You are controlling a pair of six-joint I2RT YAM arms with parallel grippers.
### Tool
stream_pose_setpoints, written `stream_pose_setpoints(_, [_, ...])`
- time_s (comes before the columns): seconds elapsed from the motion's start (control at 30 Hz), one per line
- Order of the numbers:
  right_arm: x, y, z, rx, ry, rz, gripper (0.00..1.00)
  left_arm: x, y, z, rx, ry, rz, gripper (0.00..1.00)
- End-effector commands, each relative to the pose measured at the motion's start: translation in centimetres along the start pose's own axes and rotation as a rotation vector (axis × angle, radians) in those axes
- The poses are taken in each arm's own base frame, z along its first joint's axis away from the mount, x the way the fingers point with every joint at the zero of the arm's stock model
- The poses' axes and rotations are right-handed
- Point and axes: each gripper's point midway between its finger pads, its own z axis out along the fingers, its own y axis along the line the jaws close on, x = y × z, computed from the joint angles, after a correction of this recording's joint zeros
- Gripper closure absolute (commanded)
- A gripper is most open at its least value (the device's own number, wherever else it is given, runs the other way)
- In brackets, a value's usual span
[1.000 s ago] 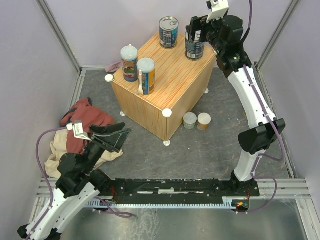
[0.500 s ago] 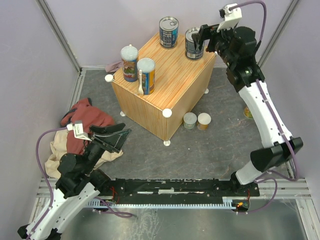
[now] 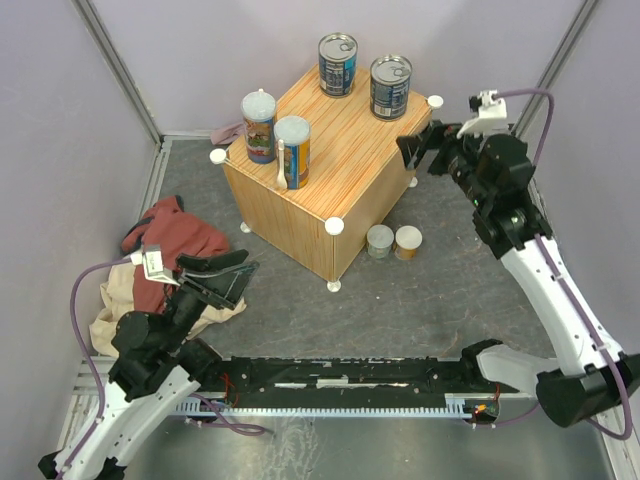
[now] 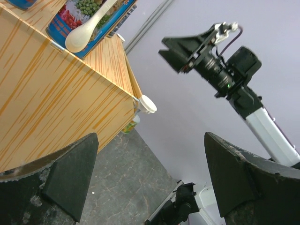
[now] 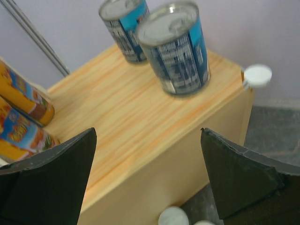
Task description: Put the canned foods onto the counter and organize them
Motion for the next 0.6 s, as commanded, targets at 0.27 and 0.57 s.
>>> stream_pose_setpoints(0.27, [16.2,-6.6,-7.2,0.332,0.292,0.211,0.07,0.3,0.6,0.2,-0.014,-0.017,-0.070,0.00])
stream_pose_setpoints(0.57, [23.4,-9.7,-8.6,0.521,0.386,0.310,0.05,0.6,0.6,0.1,-0.010,-0.011,-0.082,0.00])
